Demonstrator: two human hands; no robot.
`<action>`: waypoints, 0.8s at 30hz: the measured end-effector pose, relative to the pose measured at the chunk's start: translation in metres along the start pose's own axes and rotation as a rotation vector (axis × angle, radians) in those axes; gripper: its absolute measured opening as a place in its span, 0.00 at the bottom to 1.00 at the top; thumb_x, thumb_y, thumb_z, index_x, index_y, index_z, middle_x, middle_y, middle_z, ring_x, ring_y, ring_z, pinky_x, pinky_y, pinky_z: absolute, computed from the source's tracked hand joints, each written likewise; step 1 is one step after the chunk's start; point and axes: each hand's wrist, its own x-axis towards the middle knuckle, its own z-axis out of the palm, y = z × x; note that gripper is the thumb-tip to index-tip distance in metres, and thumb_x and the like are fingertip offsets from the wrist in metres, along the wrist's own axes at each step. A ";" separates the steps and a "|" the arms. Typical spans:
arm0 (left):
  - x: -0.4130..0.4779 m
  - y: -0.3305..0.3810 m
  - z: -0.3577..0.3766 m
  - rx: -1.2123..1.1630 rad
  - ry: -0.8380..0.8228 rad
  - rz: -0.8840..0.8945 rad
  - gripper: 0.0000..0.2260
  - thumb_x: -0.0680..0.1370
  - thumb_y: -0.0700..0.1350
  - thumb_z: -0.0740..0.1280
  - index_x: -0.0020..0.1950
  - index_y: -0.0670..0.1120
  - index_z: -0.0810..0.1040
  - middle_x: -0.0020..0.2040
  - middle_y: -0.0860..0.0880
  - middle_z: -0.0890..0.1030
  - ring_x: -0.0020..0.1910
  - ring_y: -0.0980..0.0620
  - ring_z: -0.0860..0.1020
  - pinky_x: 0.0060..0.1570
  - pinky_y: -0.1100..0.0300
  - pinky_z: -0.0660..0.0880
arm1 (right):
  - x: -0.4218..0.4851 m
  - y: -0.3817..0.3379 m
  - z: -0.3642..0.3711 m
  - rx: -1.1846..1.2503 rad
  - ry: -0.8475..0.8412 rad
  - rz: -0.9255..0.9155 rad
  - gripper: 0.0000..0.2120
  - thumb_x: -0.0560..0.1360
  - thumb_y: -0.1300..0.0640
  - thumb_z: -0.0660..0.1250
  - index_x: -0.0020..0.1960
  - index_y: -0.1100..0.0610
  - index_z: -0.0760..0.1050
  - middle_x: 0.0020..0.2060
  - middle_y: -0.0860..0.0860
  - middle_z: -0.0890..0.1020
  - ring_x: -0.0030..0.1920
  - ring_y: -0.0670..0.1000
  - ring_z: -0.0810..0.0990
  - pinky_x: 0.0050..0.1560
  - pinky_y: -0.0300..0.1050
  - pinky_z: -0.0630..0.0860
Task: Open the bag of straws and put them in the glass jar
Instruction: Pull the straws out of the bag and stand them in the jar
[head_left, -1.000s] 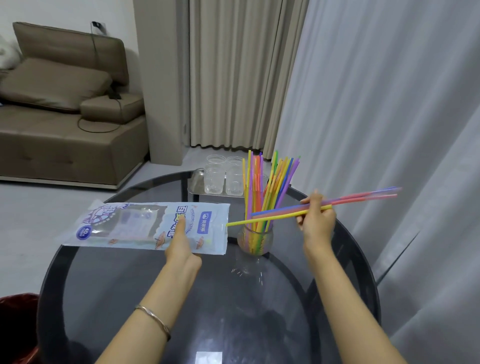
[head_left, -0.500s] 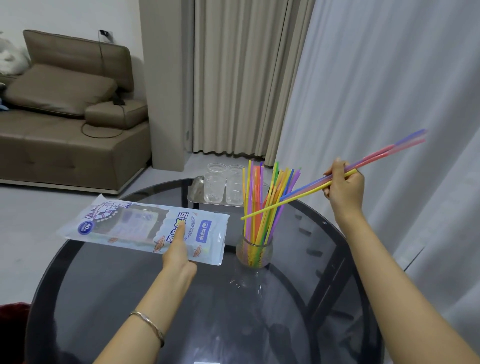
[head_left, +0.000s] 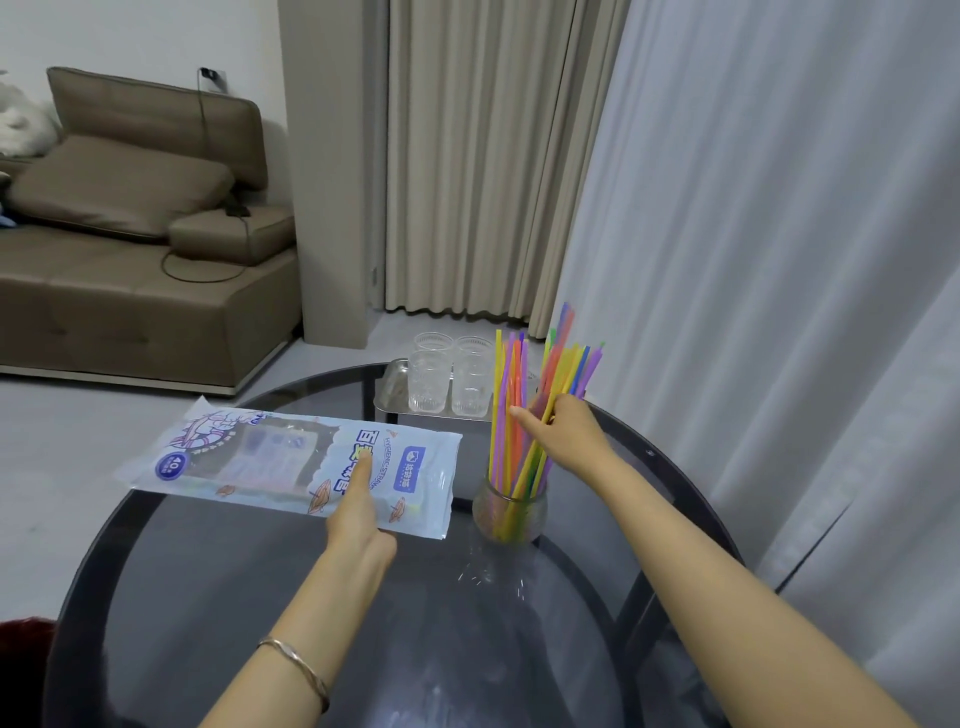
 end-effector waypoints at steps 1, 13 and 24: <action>0.000 0.001 0.000 -0.003 -0.001 -0.003 0.04 0.75 0.47 0.69 0.48 0.53 0.75 0.49 0.51 0.82 0.42 0.53 0.80 0.51 0.50 0.77 | 0.000 -0.002 -0.001 -0.005 0.040 -0.026 0.19 0.75 0.45 0.65 0.33 0.54 0.63 0.28 0.48 0.68 0.28 0.47 0.66 0.31 0.40 0.64; -0.013 0.004 0.005 -0.002 -0.004 -0.019 0.05 0.75 0.48 0.70 0.44 0.52 0.74 0.45 0.51 0.81 0.41 0.52 0.80 0.48 0.50 0.77 | 0.007 -0.004 0.000 -0.011 0.171 0.059 0.15 0.72 0.48 0.70 0.52 0.54 0.69 0.34 0.48 0.75 0.38 0.50 0.77 0.39 0.47 0.76; -0.047 0.005 0.005 0.074 -0.131 0.097 0.12 0.79 0.58 0.59 0.45 0.52 0.76 0.45 0.54 0.81 0.42 0.55 0.80 0.47 0.56 0.76 | -0.095 -0.043 0.026 0.796 -0.038 0.343 0.18 0.76 0.44 0.63 0.53 0.59 0.76 0.42 0.52 0.82 0.32 0.48 0.79 0.26 0.36 0.73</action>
